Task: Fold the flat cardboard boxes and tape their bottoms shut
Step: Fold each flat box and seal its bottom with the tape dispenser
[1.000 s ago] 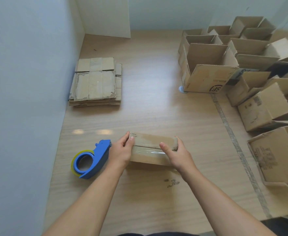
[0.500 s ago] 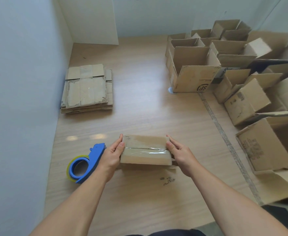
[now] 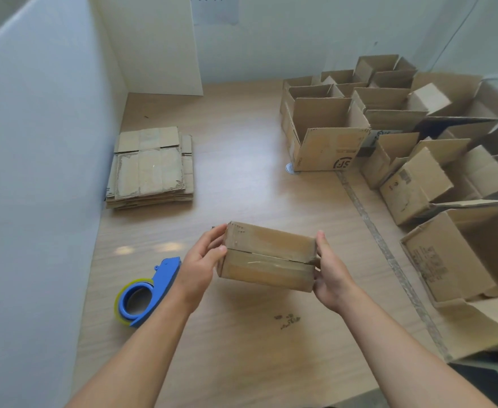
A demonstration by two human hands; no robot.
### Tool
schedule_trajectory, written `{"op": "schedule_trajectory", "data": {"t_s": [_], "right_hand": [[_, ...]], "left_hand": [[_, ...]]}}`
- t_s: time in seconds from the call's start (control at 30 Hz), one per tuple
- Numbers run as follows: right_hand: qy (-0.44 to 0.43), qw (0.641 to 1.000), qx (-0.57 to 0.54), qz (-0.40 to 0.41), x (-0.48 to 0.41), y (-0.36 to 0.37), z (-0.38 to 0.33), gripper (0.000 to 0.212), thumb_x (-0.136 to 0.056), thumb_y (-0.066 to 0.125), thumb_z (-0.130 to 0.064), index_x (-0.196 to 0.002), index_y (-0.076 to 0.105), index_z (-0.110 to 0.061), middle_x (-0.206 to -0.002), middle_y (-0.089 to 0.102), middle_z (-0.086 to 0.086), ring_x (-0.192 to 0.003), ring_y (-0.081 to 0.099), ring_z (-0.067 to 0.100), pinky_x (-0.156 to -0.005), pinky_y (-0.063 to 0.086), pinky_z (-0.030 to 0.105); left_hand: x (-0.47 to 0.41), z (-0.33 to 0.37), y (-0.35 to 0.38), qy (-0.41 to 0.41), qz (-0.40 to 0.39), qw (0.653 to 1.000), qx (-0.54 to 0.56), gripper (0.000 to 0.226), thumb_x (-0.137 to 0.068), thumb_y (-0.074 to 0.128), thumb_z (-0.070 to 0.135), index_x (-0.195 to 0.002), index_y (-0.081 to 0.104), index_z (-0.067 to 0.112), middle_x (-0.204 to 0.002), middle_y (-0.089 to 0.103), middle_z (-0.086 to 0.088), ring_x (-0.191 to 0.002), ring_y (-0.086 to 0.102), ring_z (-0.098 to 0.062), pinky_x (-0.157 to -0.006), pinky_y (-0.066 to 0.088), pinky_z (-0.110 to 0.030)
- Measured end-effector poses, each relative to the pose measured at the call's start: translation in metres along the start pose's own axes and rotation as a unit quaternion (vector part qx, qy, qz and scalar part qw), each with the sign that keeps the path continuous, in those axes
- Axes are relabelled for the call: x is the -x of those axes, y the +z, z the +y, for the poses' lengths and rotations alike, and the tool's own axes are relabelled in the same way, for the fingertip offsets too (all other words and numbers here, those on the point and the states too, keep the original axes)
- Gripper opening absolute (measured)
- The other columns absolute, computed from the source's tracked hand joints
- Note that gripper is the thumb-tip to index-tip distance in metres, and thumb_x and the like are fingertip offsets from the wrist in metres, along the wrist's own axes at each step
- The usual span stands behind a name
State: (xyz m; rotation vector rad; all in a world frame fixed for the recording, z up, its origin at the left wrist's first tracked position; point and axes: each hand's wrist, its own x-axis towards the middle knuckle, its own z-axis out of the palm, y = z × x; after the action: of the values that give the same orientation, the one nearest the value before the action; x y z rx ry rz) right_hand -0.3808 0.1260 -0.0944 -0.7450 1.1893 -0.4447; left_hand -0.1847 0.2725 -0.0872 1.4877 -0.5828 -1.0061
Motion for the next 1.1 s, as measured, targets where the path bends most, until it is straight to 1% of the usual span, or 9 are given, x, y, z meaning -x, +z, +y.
{"op": "schedule_trajectory", "data": {"t_s": [0.1,0.2,0.47,0.57,0.7,0.8,0.9,1.0,1.1], "right_hand": [[-0.032,0.998,0.006,-0.048,0.003,-0.002,-0.003,0.028,-0.1,0.049,-0.039,-0.117,0.069,-0.027,-0.115,0.068,-0.006,-0.101,0.063,0.018,-0.075,0.051,0.034],[-0.043,0.995,0.025,-0.083,0.004,-0.002,-0.005,0.047,-0.094,0.044,-0.016,-0.133,0.053,-0.04,-0.126,0.063,-0.013,-0.114,0.058,0.015,-0.081,0.05,0.036],[-0.138,0.988,0.06,-0.033,0.004,-0.004,-0.008,0.031,-0.1,0.052,-0.032,-0.131,0.055,-0.032,-0.106,0.069,-0.007,-0.099,0.063,0.02,-0.071,0.05,0.036],[-0.19,0.98,0.062,-0.016,0.003,-0.003,-0.003,0.026,-0.102,0.049,-0.036,-0.127,0.055,-0.034,-0.113,0.068,-0.008,-0.102,0.064,0.017,-0.072,0.051,0.032],[-0.219,0.966,0.136,0.025,0.003,-0.017,0.011,0.045,-0.1,0.049,-0.048,-0.143,0.041,-0.04,-0.149,0.044,-0.011,-0.134,0.042,0.007,-0.111,0.036,0.035],[-0.268,0.933,0.233,0.057,0.009,-0.025,0.012,0.048,-0.101,0.053,-0.032,-0.147,0.04,-0.034,-0.145,0.047,-0.006,-0.125,0.045,0.004,-0.103,0.035,0.026],[-0.372,0.85,0.361,0.097,0.012,-0.026,0.003,0.055,-0.095,0.064,-0.025,-0.146,0.044,-0.033,-0.131,0.049,-0.005,-0.12,0.046,0.008,-0.103,0.036,0.027],[-0.461,0.712,0.523,0.082,-0.004,-0.02,-0.016,0.048,-0.091,0.068,-0.028,-0.138,0.056,-0.028,-0.138,0.048,0.003,-0.132,0.038,0.025,-0.108,0.034,0.041],[-0.371,0.691,0.619,0.041,-0.026,-0.009,-0.038,0.047,-0.094,0.063,-0.033,-0.14,0.054,-0.03,-0.143,0.051,-0.002,-0.141,0.031,0.024,-0.112,0.033,0.048]], "left_hand": [[0.001,0.001,-0.002,-0.008,0.035,0.999,-0.004,0.053,-0.09,0.057,0.048,-0.139,0.054,0.028,-0.138,0.058,0.01,-0.131,0.05,-0.006,-0.114,0.037,-0.039],[0.001,0.003,-0.001,-0.007,0.035,0.995,-0.095,0.07,-0.083,0.044,0.075,-0.143,0.047,0.041,-0.143,0.051,0.02,-0.135,0.042,0.0,-0.117,0.031,-0.037],[0.004,0.005,-0.007,-0.004,-0.021,0.989,-0.144,0.071,-0.073,0.053,0.024,-0.143,0.04,0.035,-0.134,0.052,0.021,-0.124,0.048,0.007,-0.1,0.047,-0.03],[0.007,-0.002,-0.006,0.013,-0.02,0.988,-0.154,0.076,-0.072,0.056,0.023,-0.143,0.035,0.042,-0.135,0.05,0.011,-0.125,0.046,0.005,-0.099,0.046,-0.03],[0.011,-0.017,-0.01,-0.014,-0.033,0.989,-0.146,0.062,-0.076,0.059,0.028,-0.133,0.046,0.048,-0.132,0.057,0.018,-0.125,0.05,0.0,-0.109,0.041,-0.045],[0.012,-0.024,-0.015,0.027,0.019,0.984,-0.178,0.049,-0.08,0.057,0.032,-0.127,0.051,0.044,-0.124,0.061,0.017,-0.118,0.054,-0.001,-0.105,0.045,-0.042],[0.008,-0.019,-0.017,0.207,0.098,0.911,-0.343,0.049,-0.086,0.055,0.031,-0.133,0.055,0.02,-0.12,0.057,0.004,-0.113,0.054,-0.01,-0.098,0.043,-0.028],[-0.003,-0.007,-0.006,0.354,0.055,0.792,-0.494,0.046,-0.086,0.054,0.03,-0.129,0.061,0.014,-0.119,0.06,-0.001,-0.11,0.053,-0.02,-0.094,0.043,-0.032],[-0.016,-0.003,0.008,0.295,-0.013,0.713,-0.636,0.06,-0.084,0.064,0.036,-0.14,0.052,0.018,-0.133,0.056,0.0,-0.125,0.05,-0.026,-0.101,0.041,-0.042]]}}
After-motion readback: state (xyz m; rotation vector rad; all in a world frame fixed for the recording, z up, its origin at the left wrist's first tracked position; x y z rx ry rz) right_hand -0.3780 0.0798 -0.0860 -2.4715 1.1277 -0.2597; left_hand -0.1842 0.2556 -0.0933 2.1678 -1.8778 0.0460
